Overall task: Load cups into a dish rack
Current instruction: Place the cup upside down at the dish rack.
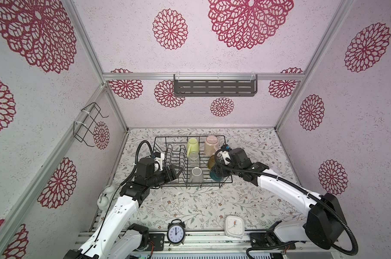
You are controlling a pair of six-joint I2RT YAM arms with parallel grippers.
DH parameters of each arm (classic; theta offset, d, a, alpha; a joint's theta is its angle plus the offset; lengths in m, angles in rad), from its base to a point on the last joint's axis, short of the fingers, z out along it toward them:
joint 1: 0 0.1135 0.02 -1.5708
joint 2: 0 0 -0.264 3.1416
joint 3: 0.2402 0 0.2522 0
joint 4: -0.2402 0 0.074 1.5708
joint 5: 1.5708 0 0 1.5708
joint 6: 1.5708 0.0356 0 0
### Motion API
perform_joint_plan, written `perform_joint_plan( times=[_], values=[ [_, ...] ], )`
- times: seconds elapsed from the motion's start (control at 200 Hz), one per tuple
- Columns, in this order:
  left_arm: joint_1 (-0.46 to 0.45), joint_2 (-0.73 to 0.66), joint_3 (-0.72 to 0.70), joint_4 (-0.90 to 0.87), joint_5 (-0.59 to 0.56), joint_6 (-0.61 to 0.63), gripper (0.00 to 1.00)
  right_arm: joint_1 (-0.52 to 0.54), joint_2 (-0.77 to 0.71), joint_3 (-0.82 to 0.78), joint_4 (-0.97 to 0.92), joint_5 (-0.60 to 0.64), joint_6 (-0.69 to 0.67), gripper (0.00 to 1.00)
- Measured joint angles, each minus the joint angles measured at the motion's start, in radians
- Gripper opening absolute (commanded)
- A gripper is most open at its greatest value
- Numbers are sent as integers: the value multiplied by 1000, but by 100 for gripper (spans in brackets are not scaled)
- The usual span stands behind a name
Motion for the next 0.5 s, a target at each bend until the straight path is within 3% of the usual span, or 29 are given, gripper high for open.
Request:
perform_joint_plan(
  times=[0.5],
  values=[
    [5,0,-9,4,17,0,72,130,154,45,-7,270,206,67]
  ],
)
